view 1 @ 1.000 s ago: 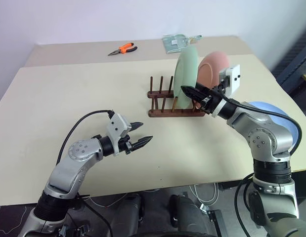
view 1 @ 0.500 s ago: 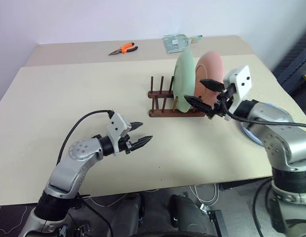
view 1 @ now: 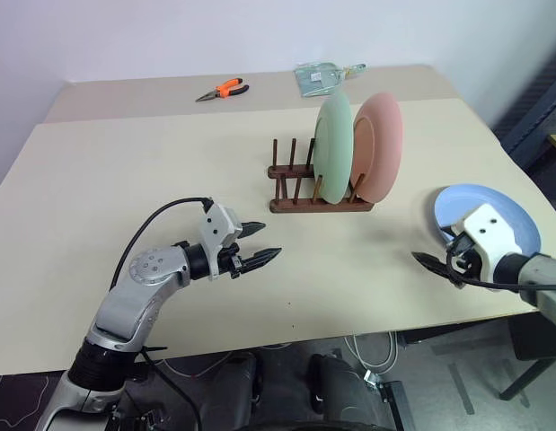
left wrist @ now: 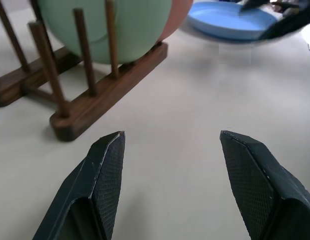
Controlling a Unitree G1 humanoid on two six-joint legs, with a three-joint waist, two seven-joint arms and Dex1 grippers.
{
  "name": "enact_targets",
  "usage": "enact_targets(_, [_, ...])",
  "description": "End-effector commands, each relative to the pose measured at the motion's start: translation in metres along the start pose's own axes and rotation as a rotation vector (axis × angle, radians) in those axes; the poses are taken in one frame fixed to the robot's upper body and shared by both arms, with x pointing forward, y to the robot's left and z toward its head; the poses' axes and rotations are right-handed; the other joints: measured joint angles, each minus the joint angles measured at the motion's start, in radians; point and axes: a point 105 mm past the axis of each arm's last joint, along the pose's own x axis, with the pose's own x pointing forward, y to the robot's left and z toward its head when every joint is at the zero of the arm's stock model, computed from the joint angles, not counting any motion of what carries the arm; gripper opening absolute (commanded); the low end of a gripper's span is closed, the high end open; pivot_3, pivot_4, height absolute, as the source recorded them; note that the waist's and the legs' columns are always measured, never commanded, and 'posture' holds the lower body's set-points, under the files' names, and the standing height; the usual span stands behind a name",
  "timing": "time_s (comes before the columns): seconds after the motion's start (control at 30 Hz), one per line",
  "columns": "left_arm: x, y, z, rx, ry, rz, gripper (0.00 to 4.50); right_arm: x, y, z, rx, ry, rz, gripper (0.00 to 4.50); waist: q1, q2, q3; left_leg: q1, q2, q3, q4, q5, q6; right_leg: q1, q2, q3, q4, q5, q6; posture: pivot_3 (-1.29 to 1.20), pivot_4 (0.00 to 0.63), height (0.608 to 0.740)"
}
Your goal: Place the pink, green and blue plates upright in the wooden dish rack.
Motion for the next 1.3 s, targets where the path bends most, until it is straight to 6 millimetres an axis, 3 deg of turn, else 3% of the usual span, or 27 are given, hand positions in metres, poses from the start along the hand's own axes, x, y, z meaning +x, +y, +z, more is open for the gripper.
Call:
enact_targets(0.03, [0.002, 0.0, 0.008, 0.04, -0.023, -0.013, 3.11, 0.007, -0.02, -0.019, -0.025, 0.078, -0.138, 3.91, 0.0, 0.0, 0.0, 0.0, 0.0, 0.0, 0.0, 0.001, 0.001, 0.0, 0.0, 0.0, 0.0, 0.0, 0.0, 0.0, 0.15, 0.719])
enact_targets(0.1, [0.002, 0.0, 0.008, 0.045, -0.021, -0.014, 3.11, 0.012, -0.029, -0.027, -0.043, 0.11, -0.196, 3.67, 0.0, 0.0, 0.0, 0.001, 0.0, 0.0, 0.0, 0.001, 0.002, 0.0, 0.001, 0.0, 0.0, 0.0, 0.0, 0.0, 0.15, 0.719])
enact_targets(0.2, [0.001, 0.001, 0.007, 0.049, -0.018, -0.01, 3.11, 0.015, -0.042, -0.032, -0.055, 0.138, -0.266, 2.66, 0.004, 0.0, -0.001, 0.0, 0.0, 0.0, 0.002, 0.001, 0.002, 0.001, 0.001, 0.0, 0.0, 0.0, 0.0, 0.0, 0.15, 0.719])
enact_targets(0.37, [-0.001, 0.002, 0.006, 0.055, -0.011, -0.001, 3.11, 0.019, -0.044, -0.02, -0.05, 0.091, -0.275, 0.04, 0.006, 0.0, -0.001, 0.0, 0.0, 0.0, 0.002, 0.001, 0.003, 0.002, 0.0, -0.001, 0.0, 0.0, 0.0, 0.0, 0.15, 0.719])
enact_targets(0.43, [-0.002, 0.003, 0.005, 0.058, -0.006, 0.007, 3.11, 0.017, -0.05, -0.003, -0.107, 0.028, -0.315, 0.04, 0.003, 0.0, -0.001, 0.0, 0.0, 0.0, 0.002, 0.001, 0.003, 0.002, 0.0, -0.001, 0.0, 0.0, 0.001, 0.0, 0.15, 0.719])
enact_targets(0.67, [-0.004, 0.012, -0.006, 0.096, 0.026, 0.047, 3.11, -0.012, -0.07, 0.11, -0.202, -0.48, -0.55, 0.04, 0.0, 0.004, 0.002, 0.001, 0.0, 0.001, 0.002, 0.001, 0.003, 0.0, 0.002, 0.0, 0.002, 0.0, 0.001, 0.0, 0.15, 0.719])
enact_targets(0.73, [-0.007, 0.025, -0.008, 0.1, 0.014, 0.119, 3.11, -0.041, -0.054, 0.174, -0.135, -0.796, -0.5, 0.04, 0.0, 0.004, 0.002, 0.001, 0.0, 0.001, 0.002, 0.001, 0.003, 0.0, 0.003, 0.0, 0.002, 0.0, 0.001, 0.0, 0.15, 0.719])
enact_targets(0.77, [-0.008, 0.03, -0.008, 0.101, 0.008, 0.145, 3.11, -0.053, -0.047, 0.193, -0.116, -0.894, -0.467, 0.04, -0.001, 0.006, 0.003, 0.0, 0.0, 0.001, 0.002, 0.001, 0.003, 0.0, 0.003, 0.0, 0.002, 0.0, 0.001, 0.0, 0.15, 0.719])
enact_targets(0.83, [-0.017, 0.048, -0.008, 0.119, -0.007, 0.241, 3.11, -0.078, -0.019, 0.234, 0.024, -1.122, -0.234, 0.04, 0.0, 0.006, 0.004, 0.0, 0.0, 0.001, 0.002, 0.001, 0.004, -0.001, 0.003, 0.0, 0.003, 0.0, 0.001, 0.0, 0.15, 0.719])
enact_targets(0.9, [-0.029, 0.065, -0.013, 0.127, 0.001, 0.319, 3.11, -0.101, 0.023, 0.265, 0.139, -1.288, 0.106, 0.04, 0.001, 0.005, 0.004, 0.0, 0.001, 0.0, 0.001, 0.001, 0.004, -0.001, 0.003, 0.0, 0.004, 0.001, 0.003, 0.0, 0.15, 0.719])
enact_targets(0.97, [-0.04, 0.076, -0.018, 0.138, 0.021, 0.362, 3.11, -0.119, 0.056, 0.283, 0.217, -1.379, 0.368, 0.04, 0.0, 0.005, 0.003, 0.001, 0.002, -0.001, 0.001, 0.001, 0.003, -0.001, 0.003, -0.001, 0.005, 0.002, 0.003, 0.0, 0.15, 0.719])
enact_targets(1.1, [-0.045, 0.081, -0.021, 0.156, 0.03, 0.382, 3.11, -0.125, 0.087, 0.298, 0.376, -1.386, 0.653, 0.04, 0.002, 0.005, 0.003, 0.0, 0.001, -0.001, 0.0, 0.001, 0.003, -0.001, 0.002, -0.001, 0.004, 0.0, 0.001, 0.0, 0.15, 0.719])
enact_targets(1.17, [-0.047, 0.083, -0.021, 0.158, 0.029, 0.391, 3.11, -0.111, 0.106, 0.306, 0.518, -1.324, 0.778, 0.04, -0.003, 0.005, 0.003, 0.0, -0.001, -0.001, 0.0, 0.0, 0.002, -0.001, -0.001, -0.001, 0.004, 0.0, 0.0, 0.0, 0.15, 0.719])
enact_targets(1.3, [-0.049, 0.079, -0.021, 0.16, 0.025, 0.4, 3.11, -0.058, 0.12, 0.306, 0.735, -1.138, 0.753, 0.04, -0.011, 0.005, 0.003, 0.0, -0.001, 0.0, -0.002, 0.001, 0.003, -0.005, -0.001, 0.0, 0.007, 0.001, 0.001, 0.0, 0.15, 0.719])
